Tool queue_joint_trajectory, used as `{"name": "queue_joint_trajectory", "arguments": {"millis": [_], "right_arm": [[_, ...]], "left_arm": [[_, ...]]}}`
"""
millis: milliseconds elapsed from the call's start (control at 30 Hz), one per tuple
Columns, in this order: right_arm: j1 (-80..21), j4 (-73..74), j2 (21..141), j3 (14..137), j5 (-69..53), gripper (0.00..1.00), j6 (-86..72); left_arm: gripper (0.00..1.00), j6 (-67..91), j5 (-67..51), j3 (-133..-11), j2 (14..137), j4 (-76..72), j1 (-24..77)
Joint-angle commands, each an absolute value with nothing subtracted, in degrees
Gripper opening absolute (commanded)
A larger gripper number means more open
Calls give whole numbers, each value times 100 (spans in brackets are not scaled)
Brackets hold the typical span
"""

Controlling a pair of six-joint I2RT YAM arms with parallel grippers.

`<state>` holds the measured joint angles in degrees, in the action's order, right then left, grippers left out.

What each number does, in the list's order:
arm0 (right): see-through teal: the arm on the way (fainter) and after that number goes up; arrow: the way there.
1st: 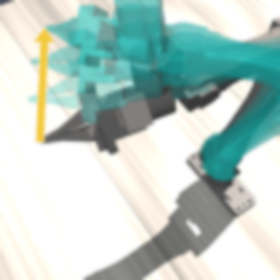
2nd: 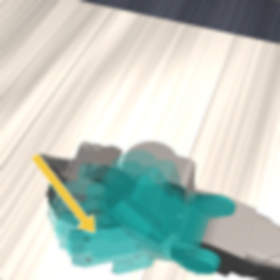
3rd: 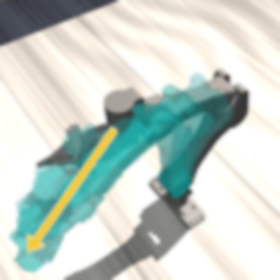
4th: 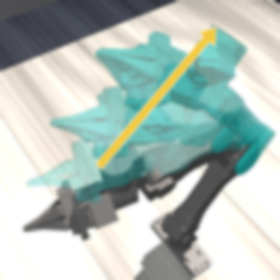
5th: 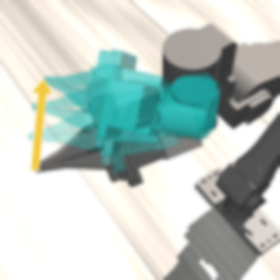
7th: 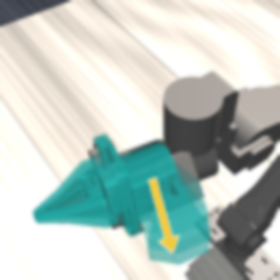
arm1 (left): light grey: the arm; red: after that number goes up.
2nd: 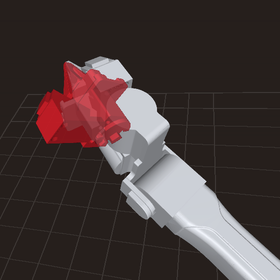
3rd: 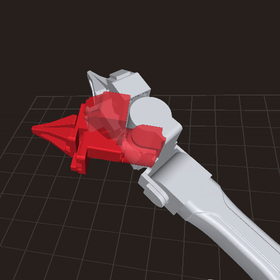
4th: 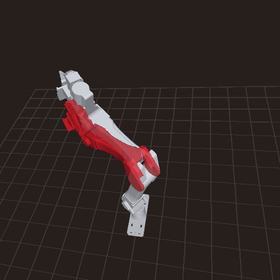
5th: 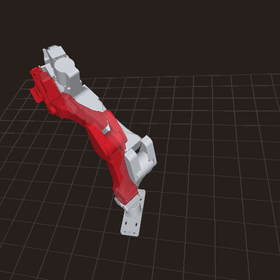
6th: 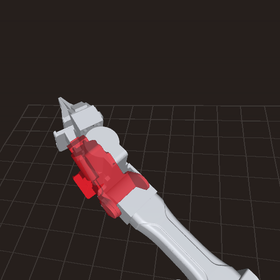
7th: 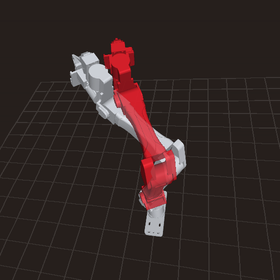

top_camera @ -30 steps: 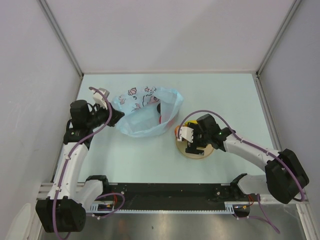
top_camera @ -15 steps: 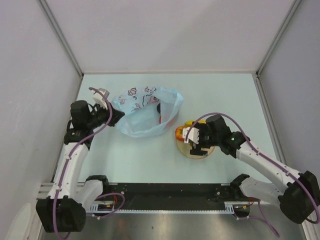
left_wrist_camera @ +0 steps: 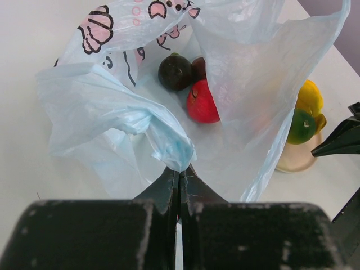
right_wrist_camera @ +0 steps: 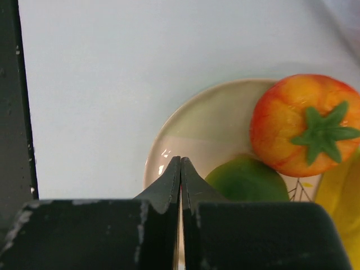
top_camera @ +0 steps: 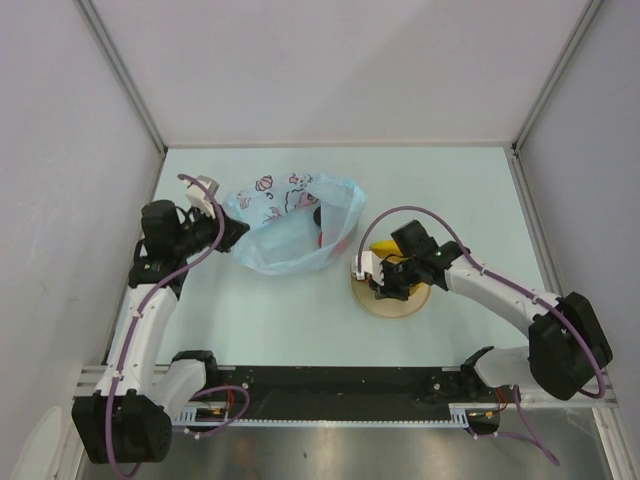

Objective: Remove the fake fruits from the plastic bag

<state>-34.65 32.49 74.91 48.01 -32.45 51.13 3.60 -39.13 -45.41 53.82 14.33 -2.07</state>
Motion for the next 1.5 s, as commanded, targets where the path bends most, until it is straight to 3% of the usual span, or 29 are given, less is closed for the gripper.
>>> {"name": "queue_joint_trajectory", "arguments": {"millis": [0, 333, 700, 1000, 1133, 1467], "right_arm": [[-3428, 3884, 7690, 5045, -3121, 0, 5598], [-3191, 2954, 8375, 5054, -2076, 0, 5028], [-3085, 2725, 8464, 5054, -1740, 0, 4667], [-3304, 3375, 7700, 5343, -3012, 0, 4721], [-3682, 2745, 7436, 5537, -3181, 0, 3921], [-4148, 1100, 8533, 5704, -2910, 0, 2787]], "left_arm": [[0, 352, -3911, -4474, 5203, 1424, -255], [0, 360, -3911, -4482, 5229, 1397, -281], [0, 413, -3911, -4430, 5265, 1292, -281], [0, 404, -3929, -4474, 5265, 1319, -281], [0, 439, -3946, -4482, 5300, 1248, -281], [0, 439, -3938, -4562, 5256, 1301, -281]]}}
